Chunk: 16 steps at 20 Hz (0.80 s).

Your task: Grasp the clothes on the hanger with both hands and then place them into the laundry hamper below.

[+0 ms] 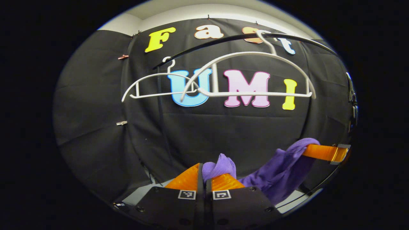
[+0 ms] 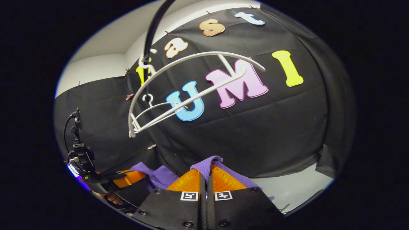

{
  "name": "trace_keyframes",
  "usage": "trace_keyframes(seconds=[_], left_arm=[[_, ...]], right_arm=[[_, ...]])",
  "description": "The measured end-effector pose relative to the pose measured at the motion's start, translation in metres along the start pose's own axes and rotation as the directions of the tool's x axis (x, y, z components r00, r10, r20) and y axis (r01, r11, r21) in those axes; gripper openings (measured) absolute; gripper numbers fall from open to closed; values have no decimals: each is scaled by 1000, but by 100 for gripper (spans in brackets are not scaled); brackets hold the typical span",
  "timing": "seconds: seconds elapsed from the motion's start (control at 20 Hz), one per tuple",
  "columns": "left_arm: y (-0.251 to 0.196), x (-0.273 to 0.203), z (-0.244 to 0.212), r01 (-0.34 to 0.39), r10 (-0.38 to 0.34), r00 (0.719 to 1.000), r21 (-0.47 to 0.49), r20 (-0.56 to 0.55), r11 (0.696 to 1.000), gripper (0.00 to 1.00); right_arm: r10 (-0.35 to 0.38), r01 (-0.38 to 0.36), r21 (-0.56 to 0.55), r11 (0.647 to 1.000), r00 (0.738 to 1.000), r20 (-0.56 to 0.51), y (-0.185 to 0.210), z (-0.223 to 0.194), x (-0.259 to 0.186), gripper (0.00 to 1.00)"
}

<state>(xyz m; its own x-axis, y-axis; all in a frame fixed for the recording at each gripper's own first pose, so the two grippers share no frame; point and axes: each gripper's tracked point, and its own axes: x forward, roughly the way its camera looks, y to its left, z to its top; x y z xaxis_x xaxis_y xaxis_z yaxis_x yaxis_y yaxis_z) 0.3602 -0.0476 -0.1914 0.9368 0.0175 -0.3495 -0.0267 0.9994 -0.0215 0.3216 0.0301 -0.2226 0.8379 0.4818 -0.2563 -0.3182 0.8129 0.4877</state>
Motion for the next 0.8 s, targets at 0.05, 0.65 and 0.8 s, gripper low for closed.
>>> trace_keyframes(seconds=[0.05,0.65,0.8], left_arm=[[-11,-3,8,29,-29,999,-2,14,1000,5],[-74,-9,-17,174,-174,984,-17,-36,985,5],[-85,4,-83,179,-184,969,-40,-168,983,5]], right_arm=[[13,-13,-11,1000,1000,10,10,5,-2,4],[-28,28,-1,1000,999,-46,9,-24,-12,4],[-115,115,-13,993,979,-166,-28,-76,-5,4]])
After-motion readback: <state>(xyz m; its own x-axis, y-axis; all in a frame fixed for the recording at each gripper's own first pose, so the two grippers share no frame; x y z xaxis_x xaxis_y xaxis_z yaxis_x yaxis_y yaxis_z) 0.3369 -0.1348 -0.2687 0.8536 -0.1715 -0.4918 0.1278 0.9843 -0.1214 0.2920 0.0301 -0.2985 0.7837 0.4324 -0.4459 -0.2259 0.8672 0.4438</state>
